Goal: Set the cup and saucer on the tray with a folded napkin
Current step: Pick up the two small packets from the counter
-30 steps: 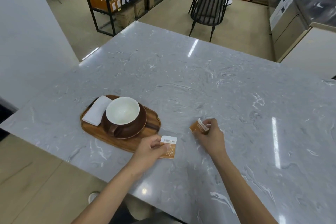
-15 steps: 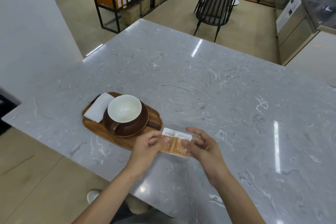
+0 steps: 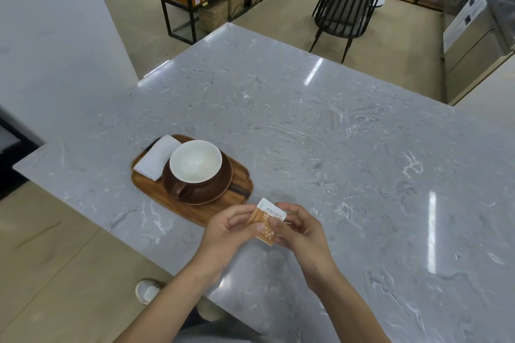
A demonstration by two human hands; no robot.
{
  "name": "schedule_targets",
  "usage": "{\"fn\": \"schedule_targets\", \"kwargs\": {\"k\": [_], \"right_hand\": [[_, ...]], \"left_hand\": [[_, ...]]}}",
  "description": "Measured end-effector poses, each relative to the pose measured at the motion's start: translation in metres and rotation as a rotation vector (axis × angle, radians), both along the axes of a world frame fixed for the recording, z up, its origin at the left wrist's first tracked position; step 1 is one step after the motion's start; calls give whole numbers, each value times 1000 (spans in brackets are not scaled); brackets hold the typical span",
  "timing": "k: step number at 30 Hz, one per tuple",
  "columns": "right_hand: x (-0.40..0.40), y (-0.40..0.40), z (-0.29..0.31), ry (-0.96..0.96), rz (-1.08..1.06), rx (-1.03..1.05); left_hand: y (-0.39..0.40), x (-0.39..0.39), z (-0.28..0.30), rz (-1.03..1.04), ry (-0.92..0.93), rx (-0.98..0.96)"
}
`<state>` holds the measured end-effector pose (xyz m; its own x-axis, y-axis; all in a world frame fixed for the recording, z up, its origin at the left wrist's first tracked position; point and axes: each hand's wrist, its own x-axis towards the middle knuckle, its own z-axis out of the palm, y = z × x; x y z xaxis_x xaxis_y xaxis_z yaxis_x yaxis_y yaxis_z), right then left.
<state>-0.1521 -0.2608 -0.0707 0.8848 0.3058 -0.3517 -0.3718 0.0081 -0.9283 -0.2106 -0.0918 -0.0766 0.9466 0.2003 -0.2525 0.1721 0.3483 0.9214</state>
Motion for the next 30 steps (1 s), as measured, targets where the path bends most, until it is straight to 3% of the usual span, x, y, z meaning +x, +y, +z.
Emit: {"fn": "schedule_targets", "kwargs": {"k": [5,16,30], "right_hand": [[6,17,-7,27,-5,25],[39,64,-35,-34,-6,-144],[49,82,-39,-268,45,-383]], "left_hand": [[5,-6,-8,228,30,270],[20,-25,-15,208,-75,983],[36,-27,-30,83,-112,1245]]}}
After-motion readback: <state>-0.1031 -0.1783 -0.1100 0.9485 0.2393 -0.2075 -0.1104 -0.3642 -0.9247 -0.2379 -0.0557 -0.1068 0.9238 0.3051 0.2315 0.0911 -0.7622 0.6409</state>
